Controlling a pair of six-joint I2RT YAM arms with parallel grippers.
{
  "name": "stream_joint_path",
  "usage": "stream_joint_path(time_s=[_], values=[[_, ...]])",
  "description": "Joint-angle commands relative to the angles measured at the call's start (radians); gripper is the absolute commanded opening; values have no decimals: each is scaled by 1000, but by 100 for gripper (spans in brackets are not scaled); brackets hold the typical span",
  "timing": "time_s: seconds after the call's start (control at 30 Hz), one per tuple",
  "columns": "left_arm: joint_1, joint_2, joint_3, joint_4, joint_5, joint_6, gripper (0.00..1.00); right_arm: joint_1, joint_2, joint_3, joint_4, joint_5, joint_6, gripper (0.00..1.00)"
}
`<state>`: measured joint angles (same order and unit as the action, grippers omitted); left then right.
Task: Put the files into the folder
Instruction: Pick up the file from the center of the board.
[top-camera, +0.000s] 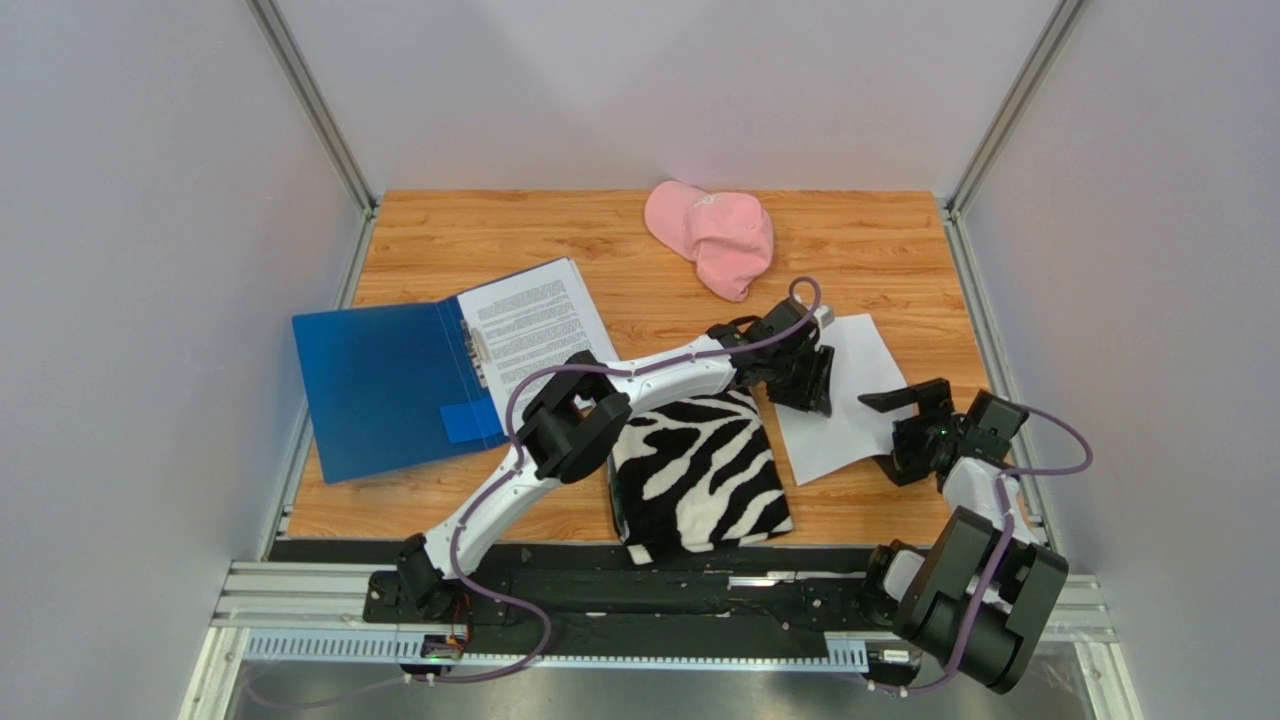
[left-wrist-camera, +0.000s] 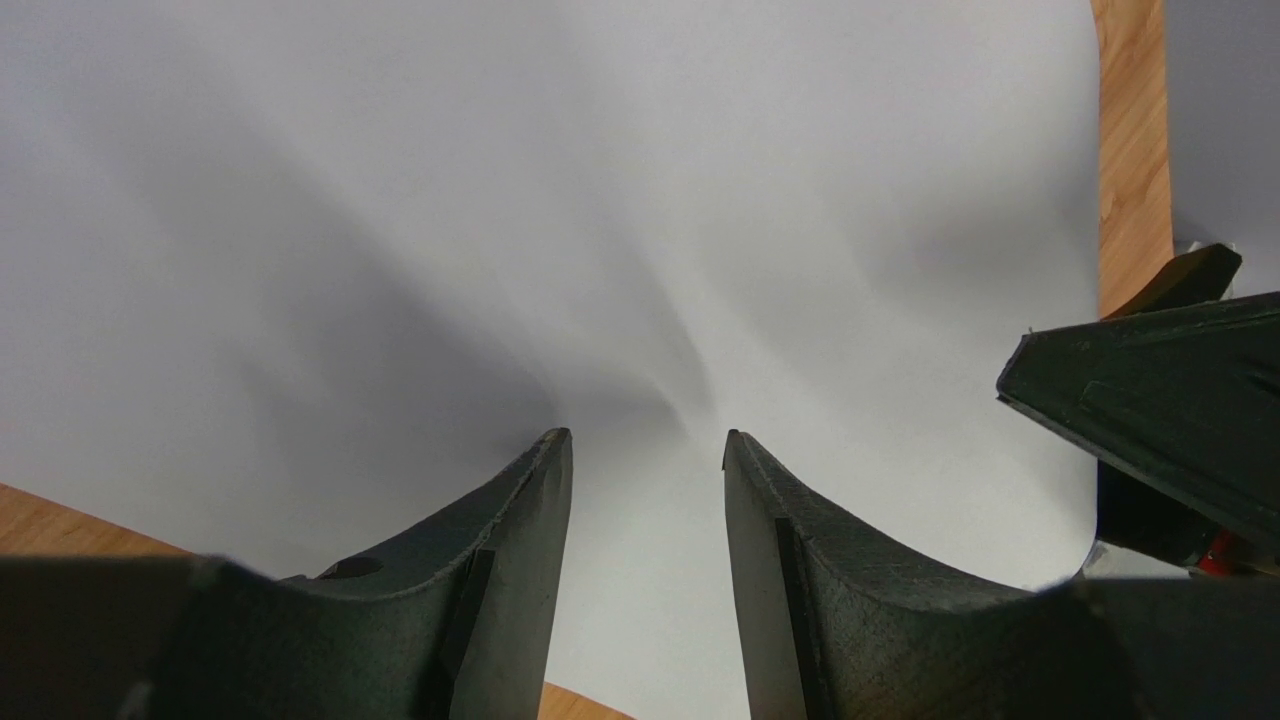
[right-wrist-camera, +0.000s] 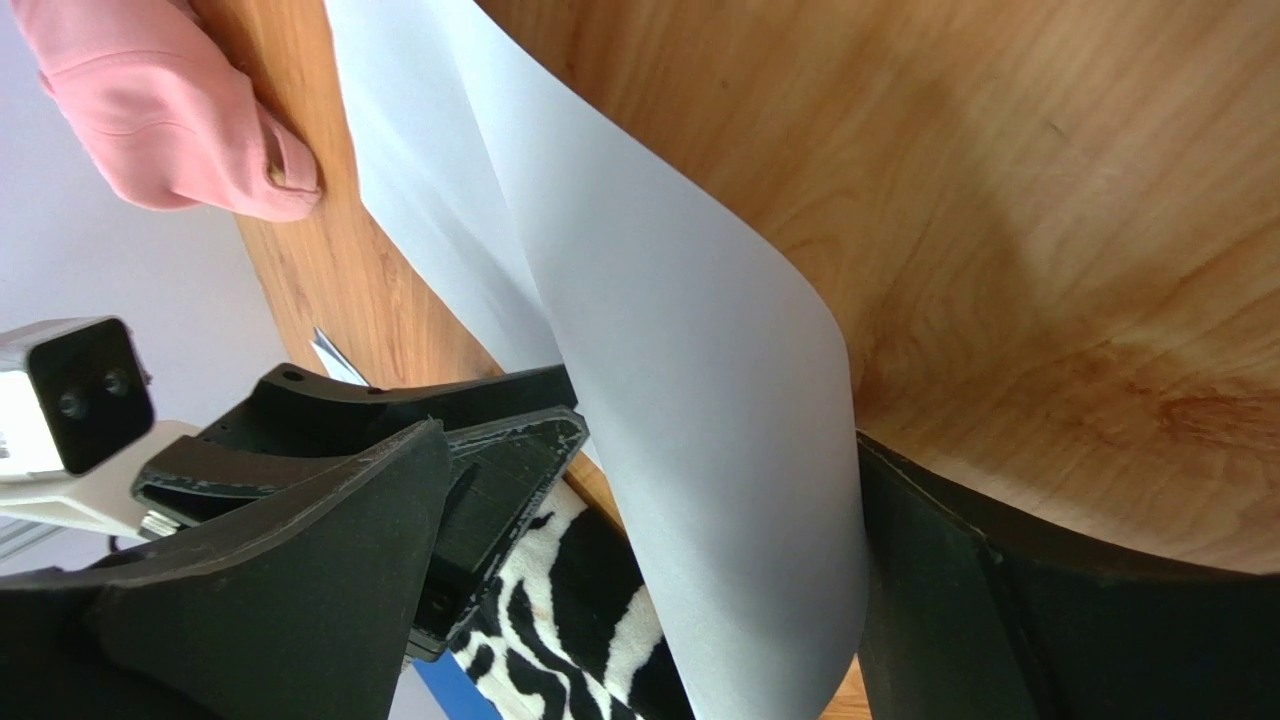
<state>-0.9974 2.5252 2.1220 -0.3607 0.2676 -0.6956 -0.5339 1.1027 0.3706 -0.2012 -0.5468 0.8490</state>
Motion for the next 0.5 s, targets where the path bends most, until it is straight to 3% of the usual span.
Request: stream_joint_path(time_s=[0.0,0.2,0.47], values=[[-4,-9,-28,-32,18,-18,52,-8,-44,30,32,1,8,95],[-4,-17,-34,-30,16,-15,51,-8,-124,71,-4,-27,68,94],[-4,-23,-40,-26,19,-15,51,-9,-110,88,-53,7,24,94]])
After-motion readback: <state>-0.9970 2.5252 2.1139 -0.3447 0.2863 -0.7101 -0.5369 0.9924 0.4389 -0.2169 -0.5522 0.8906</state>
